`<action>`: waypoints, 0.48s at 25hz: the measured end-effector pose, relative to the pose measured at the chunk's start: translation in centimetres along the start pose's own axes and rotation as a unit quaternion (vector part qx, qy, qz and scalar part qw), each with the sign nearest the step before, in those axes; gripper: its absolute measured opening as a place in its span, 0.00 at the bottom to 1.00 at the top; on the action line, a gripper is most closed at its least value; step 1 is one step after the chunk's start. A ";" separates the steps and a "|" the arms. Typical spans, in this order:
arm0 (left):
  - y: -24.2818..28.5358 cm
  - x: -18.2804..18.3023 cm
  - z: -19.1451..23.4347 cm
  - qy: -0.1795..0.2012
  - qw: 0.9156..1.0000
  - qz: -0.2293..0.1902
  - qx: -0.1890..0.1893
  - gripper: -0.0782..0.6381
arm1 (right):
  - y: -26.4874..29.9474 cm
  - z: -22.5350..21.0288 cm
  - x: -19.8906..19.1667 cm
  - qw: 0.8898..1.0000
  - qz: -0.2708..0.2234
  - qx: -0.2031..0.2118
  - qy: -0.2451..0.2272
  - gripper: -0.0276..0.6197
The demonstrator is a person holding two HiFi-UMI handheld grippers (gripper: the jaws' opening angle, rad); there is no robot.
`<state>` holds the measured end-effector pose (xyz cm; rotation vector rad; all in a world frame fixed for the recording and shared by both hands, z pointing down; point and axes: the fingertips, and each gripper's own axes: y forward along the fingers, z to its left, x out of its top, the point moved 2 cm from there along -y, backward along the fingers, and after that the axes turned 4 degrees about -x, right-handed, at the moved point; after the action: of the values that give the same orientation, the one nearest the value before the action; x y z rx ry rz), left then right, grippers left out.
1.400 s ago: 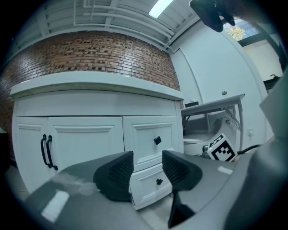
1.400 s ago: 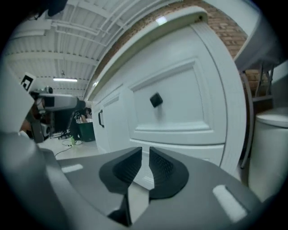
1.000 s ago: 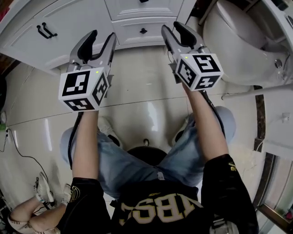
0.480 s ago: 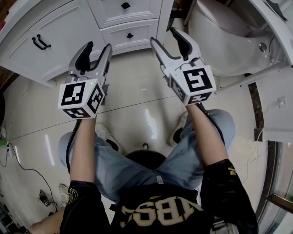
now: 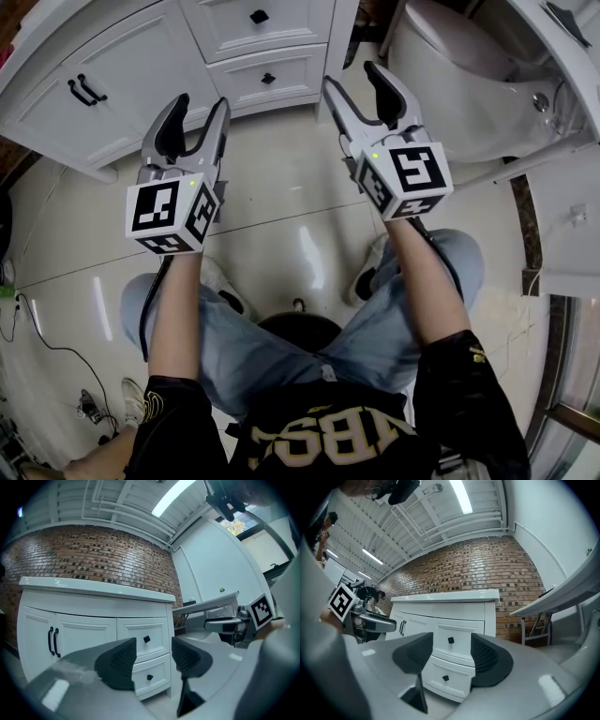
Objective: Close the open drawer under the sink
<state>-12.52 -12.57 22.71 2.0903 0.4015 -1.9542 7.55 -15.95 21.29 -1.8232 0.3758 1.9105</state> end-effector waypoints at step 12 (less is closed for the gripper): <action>1.6 0.3 0.5 0.024 0.999 -0.004 0.040 0.60 | 1.8 -0.3 -2.0 1.000 0.024 0.009 0.013 0.42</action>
<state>-12.41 -14.22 22.38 2.1917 0.3451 -1.9585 6.88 -17.92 23.07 -1.8456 0.4468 1.9104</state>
